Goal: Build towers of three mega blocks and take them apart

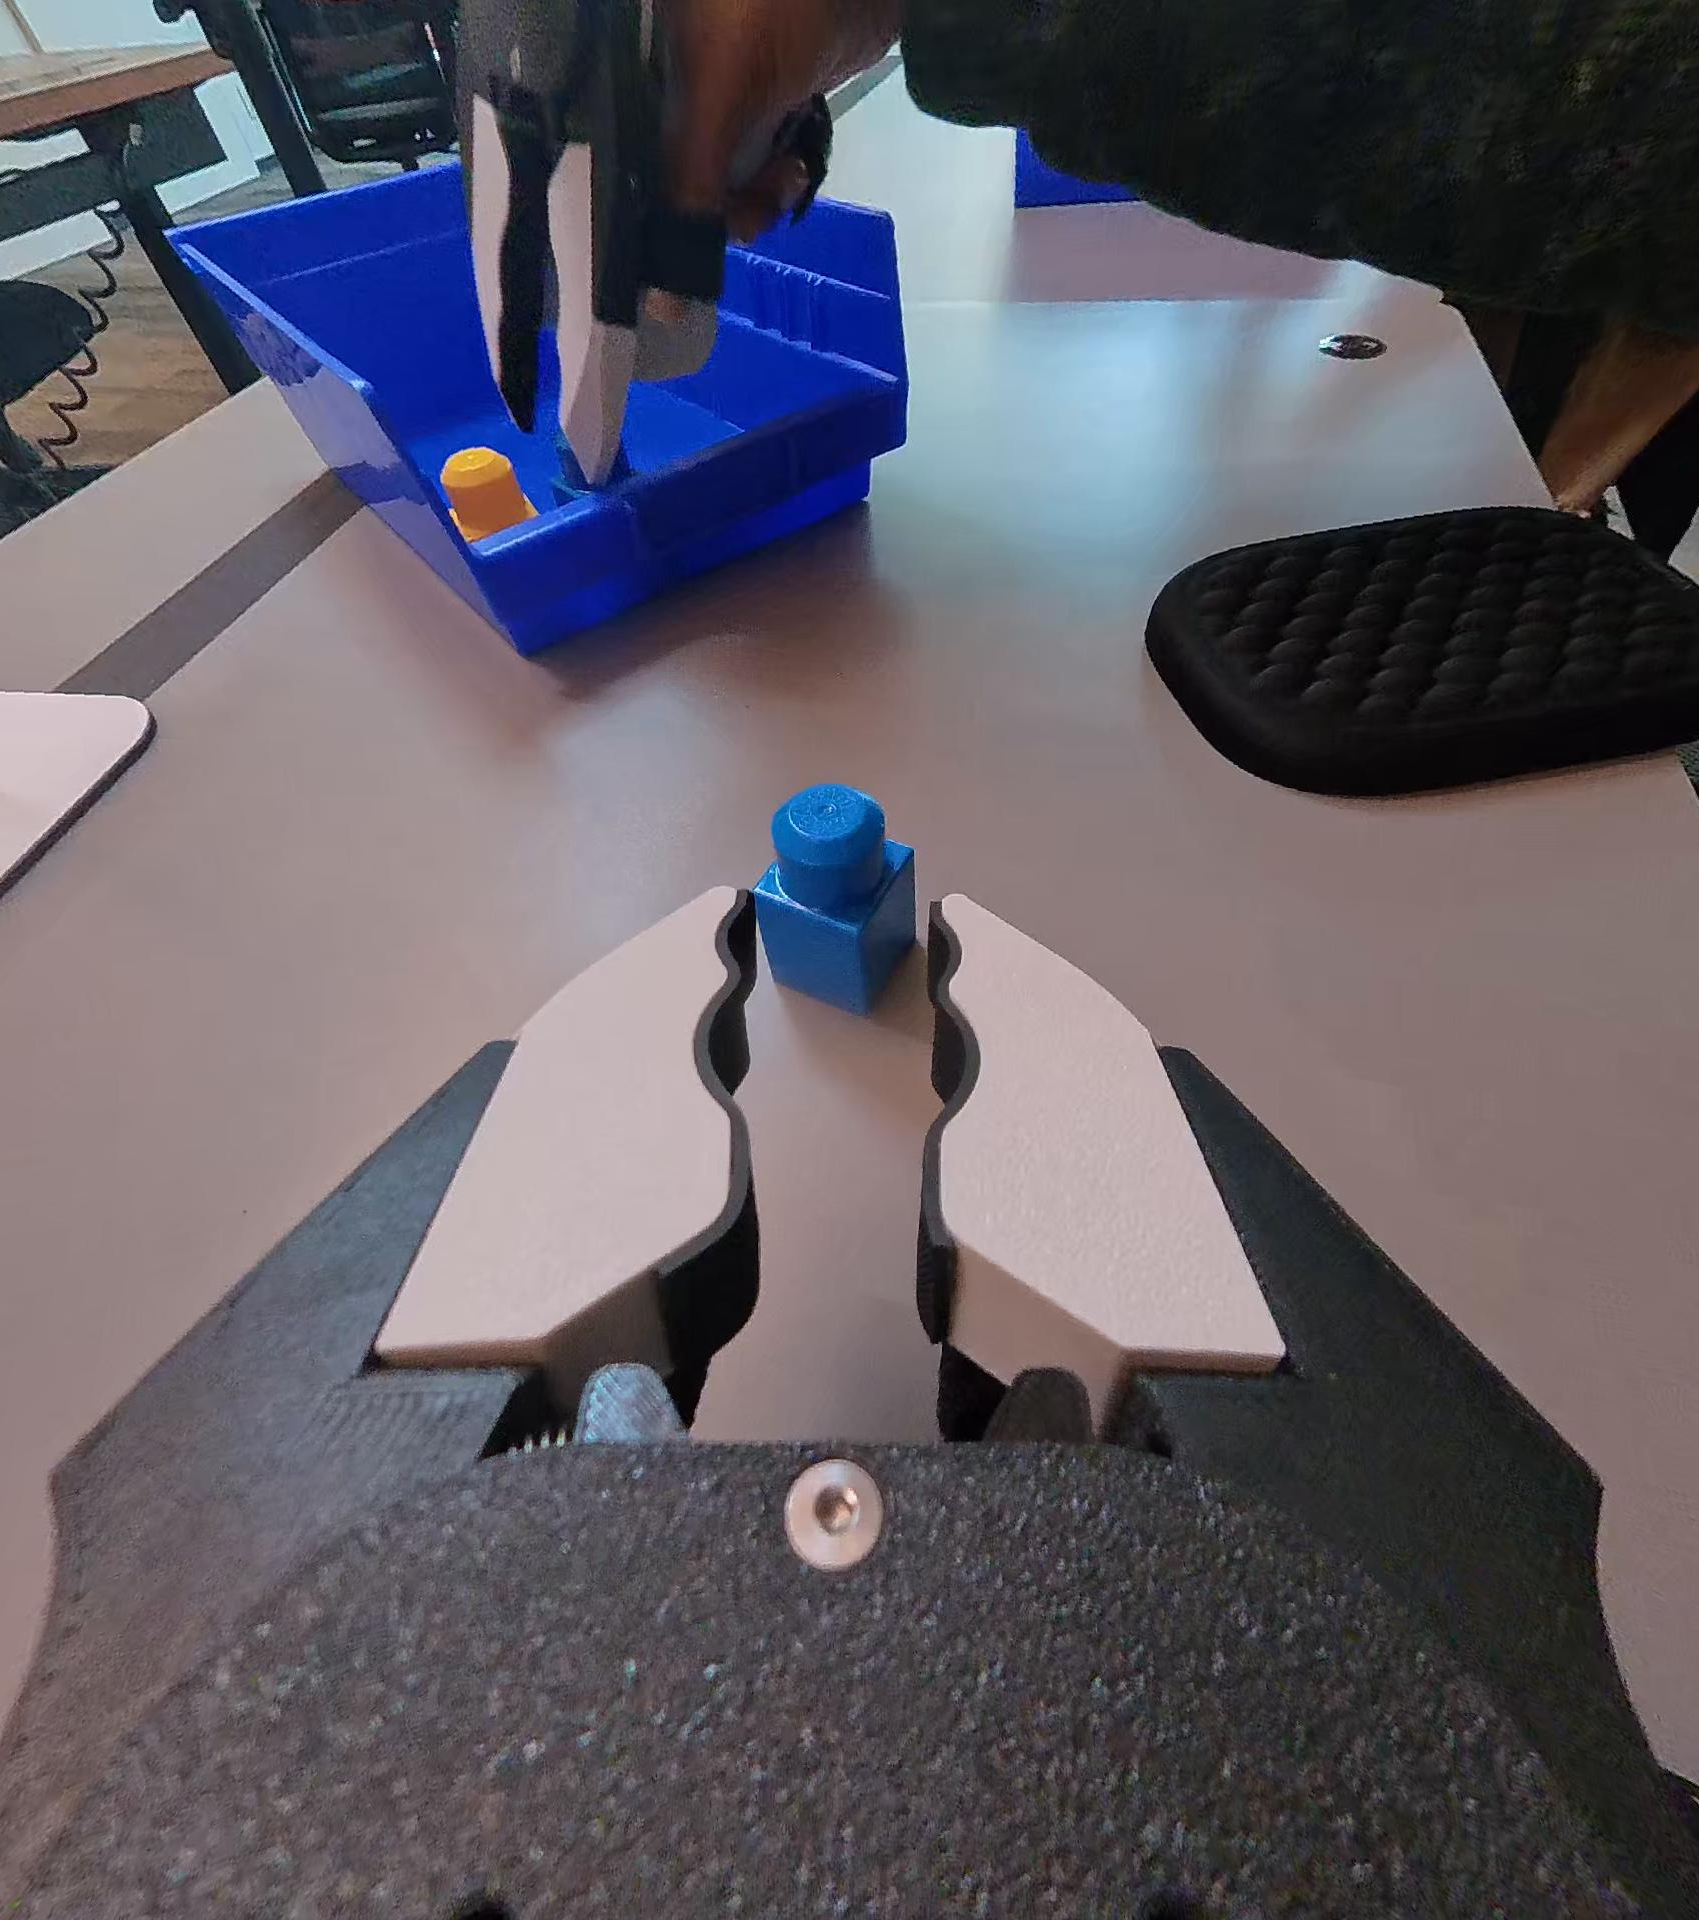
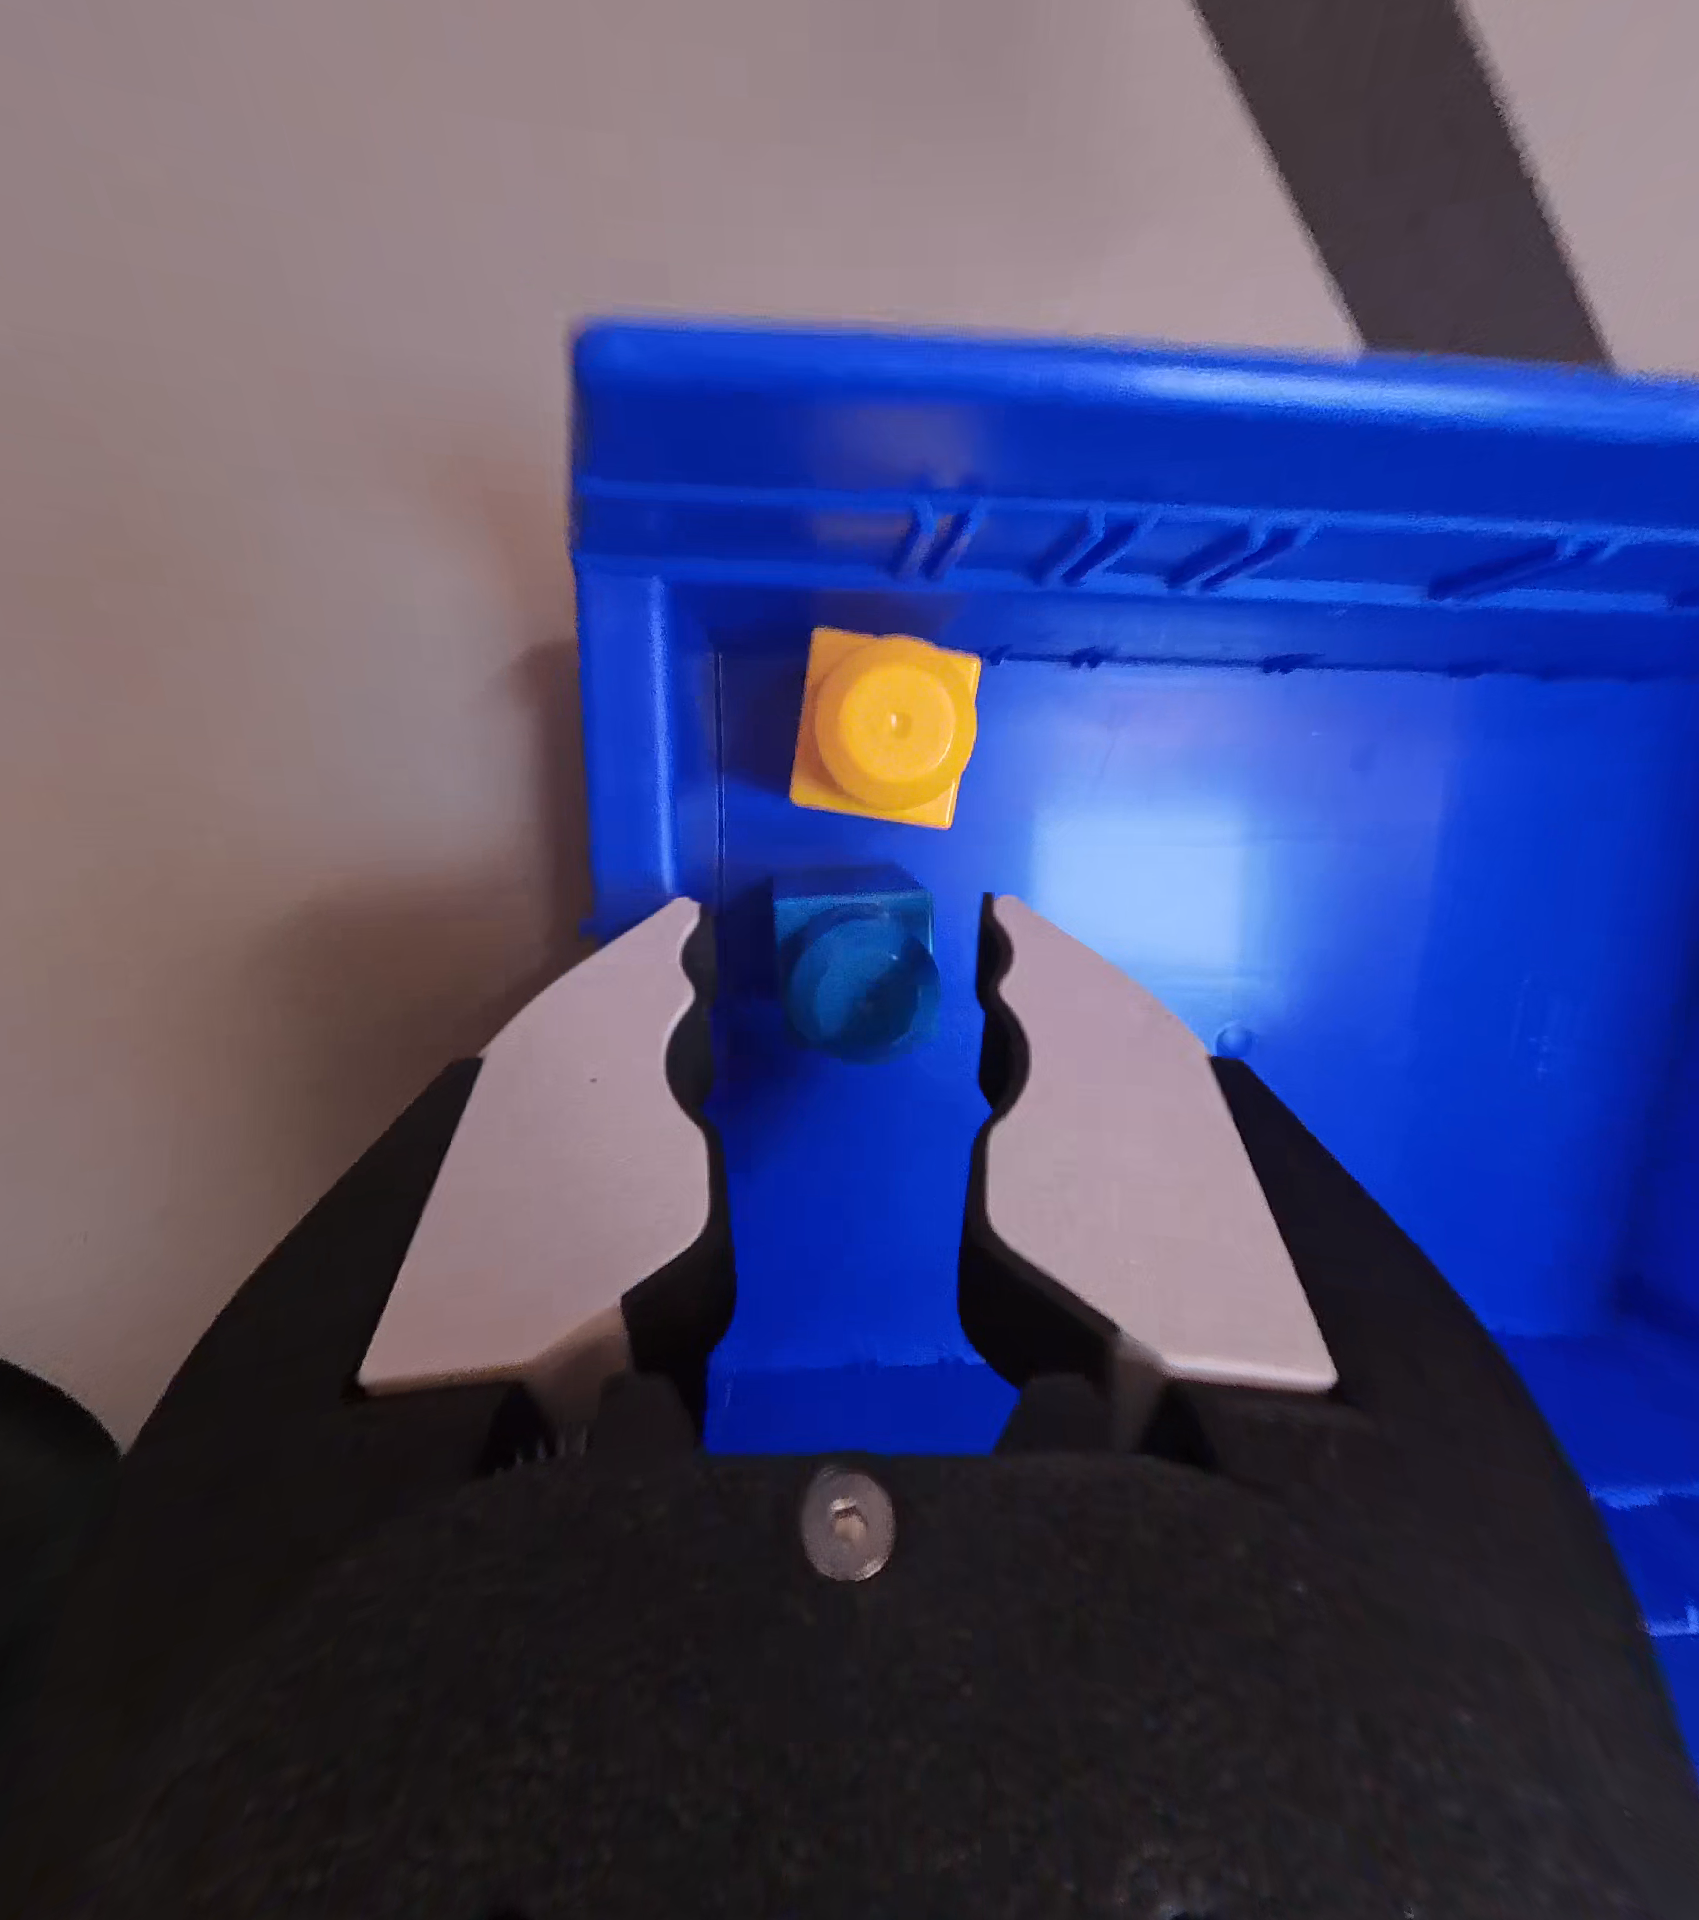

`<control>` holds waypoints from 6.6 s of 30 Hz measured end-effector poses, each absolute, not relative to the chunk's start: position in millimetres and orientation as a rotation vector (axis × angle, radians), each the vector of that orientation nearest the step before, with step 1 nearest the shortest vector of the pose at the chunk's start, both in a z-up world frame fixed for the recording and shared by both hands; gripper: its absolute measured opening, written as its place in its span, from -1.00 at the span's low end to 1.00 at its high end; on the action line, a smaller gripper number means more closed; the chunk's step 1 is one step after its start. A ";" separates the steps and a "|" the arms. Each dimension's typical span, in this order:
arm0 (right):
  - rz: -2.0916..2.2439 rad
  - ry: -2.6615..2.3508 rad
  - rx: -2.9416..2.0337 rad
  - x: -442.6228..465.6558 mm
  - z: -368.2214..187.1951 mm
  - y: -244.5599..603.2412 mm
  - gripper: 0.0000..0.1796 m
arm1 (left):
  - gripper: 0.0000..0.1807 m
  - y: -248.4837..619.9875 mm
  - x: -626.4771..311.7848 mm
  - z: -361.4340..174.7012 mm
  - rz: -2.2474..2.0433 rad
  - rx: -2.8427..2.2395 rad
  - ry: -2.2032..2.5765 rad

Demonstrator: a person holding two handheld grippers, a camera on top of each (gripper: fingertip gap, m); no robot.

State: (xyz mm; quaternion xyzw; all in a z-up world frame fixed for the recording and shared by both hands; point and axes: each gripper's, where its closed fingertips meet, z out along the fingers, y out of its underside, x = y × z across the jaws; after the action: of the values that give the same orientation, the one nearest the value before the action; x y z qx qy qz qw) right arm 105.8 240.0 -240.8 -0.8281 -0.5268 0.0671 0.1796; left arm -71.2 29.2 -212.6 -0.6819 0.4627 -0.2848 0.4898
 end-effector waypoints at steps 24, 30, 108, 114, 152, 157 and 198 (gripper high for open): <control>0.426 -1.615 -1.908 -13.6 -175.9 116.3 -0.64 | -1.00 68.0 -119.8 -157.7 -0.536 -1.523 0.709; 0.237 -1.392 -2.055 80.8 -132.9 209.3 -0.64 | -1.00 79.8 -152.7 -136.0 -0.422 -1.471 0.536; 0.932 -1.561 -1.303 -107.3 -138.2 -33.9 -0.21 | -0.68 -35.5 -100.5 -68.0 -0.728 -1.683 1.414; 1.248 -1.356 -1.228 -99.7 -127.8 -33.6 -0.59 | -0.56 -23.5 -69.2 -55.2 -0.868 -1.449 1.164; 1.249 -1.074 -1.138 -5.4 -67.5 29.8 -0.59 | -0.59 12.7 -90.8 -206.8 -0.655 -1.731 1.254; 0.867 -0.799 -1.312 64.9 -69.3 106.4 -0.59 | -0.59 28.2 -100.8 -185.7 -0.722 -1.688 1.068; 0.712 -1.554 -1.719 -11.0 -133.6 151.6 -0.40 | -0.59 32.2 -95.2 -176.1 -0.708 -1.606 1.014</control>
State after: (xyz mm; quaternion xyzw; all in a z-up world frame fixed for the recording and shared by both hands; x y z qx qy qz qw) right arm -11.0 151.6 -133.6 -0.6638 -0.6003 0.2751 0.3511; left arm -95.2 32.2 -176.1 -0.6725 0.4244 -0.2965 0.5289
